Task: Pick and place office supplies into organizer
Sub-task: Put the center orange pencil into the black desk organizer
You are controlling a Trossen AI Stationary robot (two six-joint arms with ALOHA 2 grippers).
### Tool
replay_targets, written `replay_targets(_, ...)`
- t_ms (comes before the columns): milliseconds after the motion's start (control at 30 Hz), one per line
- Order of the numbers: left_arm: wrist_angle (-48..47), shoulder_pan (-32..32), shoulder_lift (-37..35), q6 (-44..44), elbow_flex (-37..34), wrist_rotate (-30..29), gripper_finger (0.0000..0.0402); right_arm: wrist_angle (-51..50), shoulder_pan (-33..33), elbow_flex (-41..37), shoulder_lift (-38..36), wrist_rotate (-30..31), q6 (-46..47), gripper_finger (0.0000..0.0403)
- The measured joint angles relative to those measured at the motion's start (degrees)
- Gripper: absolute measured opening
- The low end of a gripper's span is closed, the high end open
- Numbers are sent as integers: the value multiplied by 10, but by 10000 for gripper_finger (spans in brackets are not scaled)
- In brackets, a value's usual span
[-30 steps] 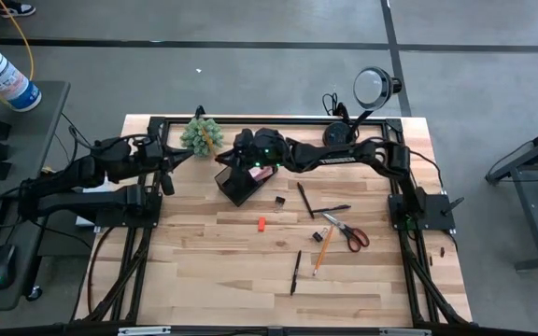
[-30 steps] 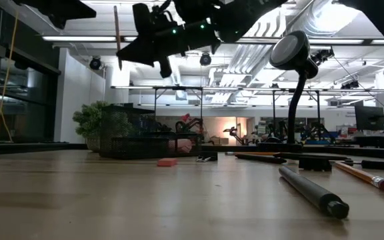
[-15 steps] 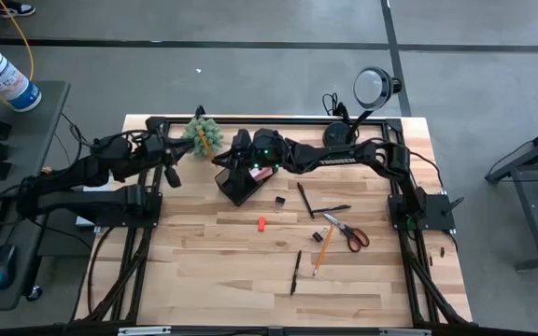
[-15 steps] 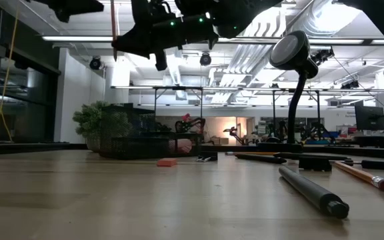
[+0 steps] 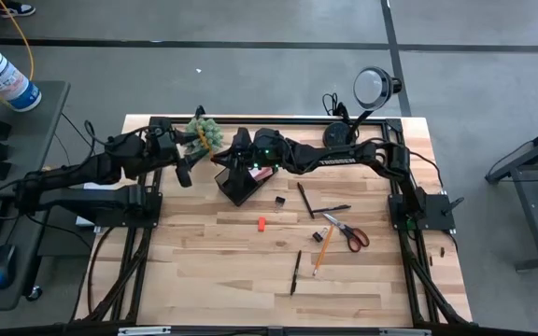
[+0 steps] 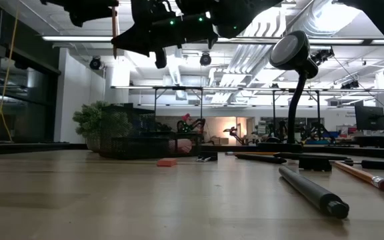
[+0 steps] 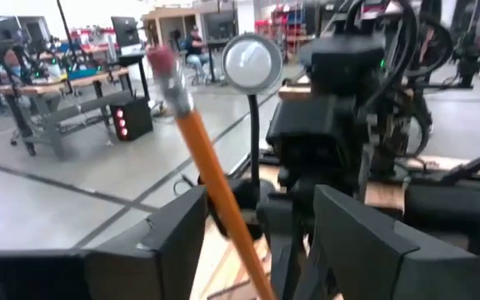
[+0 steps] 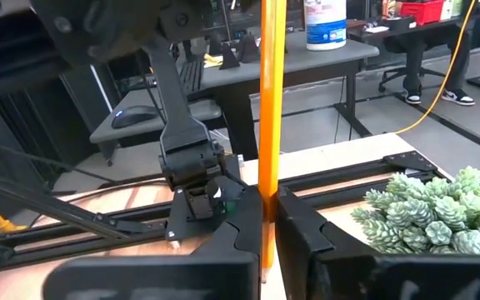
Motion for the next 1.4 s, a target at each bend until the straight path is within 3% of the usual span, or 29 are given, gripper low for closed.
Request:
replay_targets(133,12,0,4,0,0,-2,221,1,0,0,0,0,0,7)
replay_targets(267,12,0,4,0,0,-13,201,1,0,0,0,0,0,7)
replay_targets(733,12,-1,4,13,0,-15,12,1,0,-1,0,-3,-6,7)
replay_targets(1000,12,0,4,21,0,-18,31,1,0,-1,0,-4,2,10)
replay_targets(1200,10,0,4,26,0,-21,5,2,-1,-1,0,2,22,75)
replay_targets(1400,10,0,4,43,0,-21,11,-5,1,-1,-3,-1,17,129)
